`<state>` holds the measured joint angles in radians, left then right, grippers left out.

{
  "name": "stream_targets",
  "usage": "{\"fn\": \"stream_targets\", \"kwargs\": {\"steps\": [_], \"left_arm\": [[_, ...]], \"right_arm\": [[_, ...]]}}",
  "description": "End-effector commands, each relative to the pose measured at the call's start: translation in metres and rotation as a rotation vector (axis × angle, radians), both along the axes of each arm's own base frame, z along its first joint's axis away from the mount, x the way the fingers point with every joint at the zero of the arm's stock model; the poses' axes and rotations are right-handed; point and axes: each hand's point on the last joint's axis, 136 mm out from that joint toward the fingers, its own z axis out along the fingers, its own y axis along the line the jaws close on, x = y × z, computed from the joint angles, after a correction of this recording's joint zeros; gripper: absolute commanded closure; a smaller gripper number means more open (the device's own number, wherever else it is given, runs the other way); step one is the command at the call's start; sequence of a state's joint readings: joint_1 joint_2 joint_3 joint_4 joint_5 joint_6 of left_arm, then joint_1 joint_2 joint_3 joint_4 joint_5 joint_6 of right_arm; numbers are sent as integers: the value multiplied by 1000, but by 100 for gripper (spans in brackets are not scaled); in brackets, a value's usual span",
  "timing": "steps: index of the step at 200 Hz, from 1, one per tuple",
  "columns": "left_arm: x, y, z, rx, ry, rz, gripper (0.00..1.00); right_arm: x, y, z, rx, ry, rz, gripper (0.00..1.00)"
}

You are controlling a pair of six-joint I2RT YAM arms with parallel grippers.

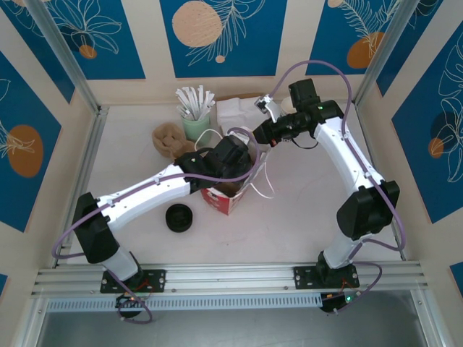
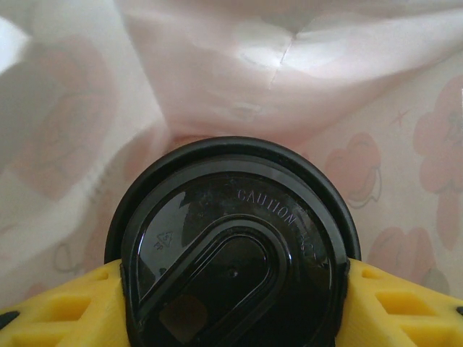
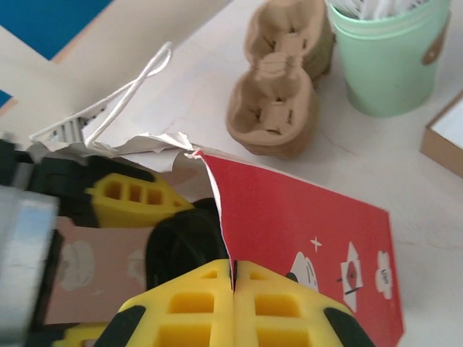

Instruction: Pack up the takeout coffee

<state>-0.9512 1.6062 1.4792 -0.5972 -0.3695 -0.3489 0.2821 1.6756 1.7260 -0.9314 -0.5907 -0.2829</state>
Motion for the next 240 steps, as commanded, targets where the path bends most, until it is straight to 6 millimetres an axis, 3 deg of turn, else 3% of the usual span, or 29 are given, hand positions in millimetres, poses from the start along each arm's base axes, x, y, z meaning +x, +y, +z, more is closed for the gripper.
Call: {"fn": "stream_targets", "kwargs": {"steps": [1, 65, 141, 177, 240], "left_arm": [[4, 4, 6, 0, -34, 20, 41], [5, 10, -1, 61, -88, 56, 41], [15, 12, 3, 65, -134, 101, 41], [11, 17, 11, 33, -131, 113, 41], [-1, 24, 12, 11, -104, 128, 41]], "right_arm": [[-22, 10, 32, 98, -64, 94, 100], [-38, 16, 38, 133, -48, 142, 100], [-34, 14, 29, 135, 30, 96, 100], [-30, 8, 28, 182, 104, 58, 100], [-40, 12, 22, 192, 130, 86, 100]]}}
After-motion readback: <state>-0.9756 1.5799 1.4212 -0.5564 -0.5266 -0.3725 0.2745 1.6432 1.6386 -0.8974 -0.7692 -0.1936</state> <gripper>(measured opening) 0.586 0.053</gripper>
